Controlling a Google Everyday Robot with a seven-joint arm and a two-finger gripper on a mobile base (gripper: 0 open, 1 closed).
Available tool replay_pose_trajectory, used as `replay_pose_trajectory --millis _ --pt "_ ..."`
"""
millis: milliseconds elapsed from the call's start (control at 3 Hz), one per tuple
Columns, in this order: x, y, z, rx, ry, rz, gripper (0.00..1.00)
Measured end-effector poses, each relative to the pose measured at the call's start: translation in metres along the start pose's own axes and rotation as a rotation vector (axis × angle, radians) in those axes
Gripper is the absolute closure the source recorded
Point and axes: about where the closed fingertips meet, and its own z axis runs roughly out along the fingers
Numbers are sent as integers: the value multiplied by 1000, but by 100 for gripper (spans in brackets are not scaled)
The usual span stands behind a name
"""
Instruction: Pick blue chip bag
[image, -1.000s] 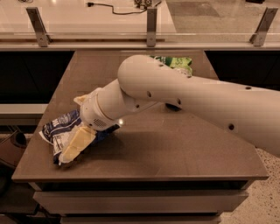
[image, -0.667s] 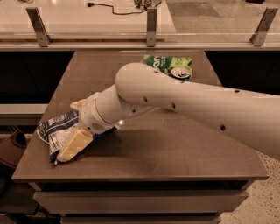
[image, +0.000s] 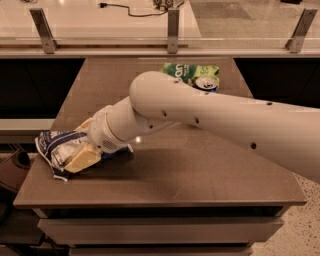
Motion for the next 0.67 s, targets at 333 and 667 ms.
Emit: replay_pose_trajectory --millis 333,667 --pt "-2 0 -1 0 0 0 93" --pt "-3 0 -2 0 0 0 100"
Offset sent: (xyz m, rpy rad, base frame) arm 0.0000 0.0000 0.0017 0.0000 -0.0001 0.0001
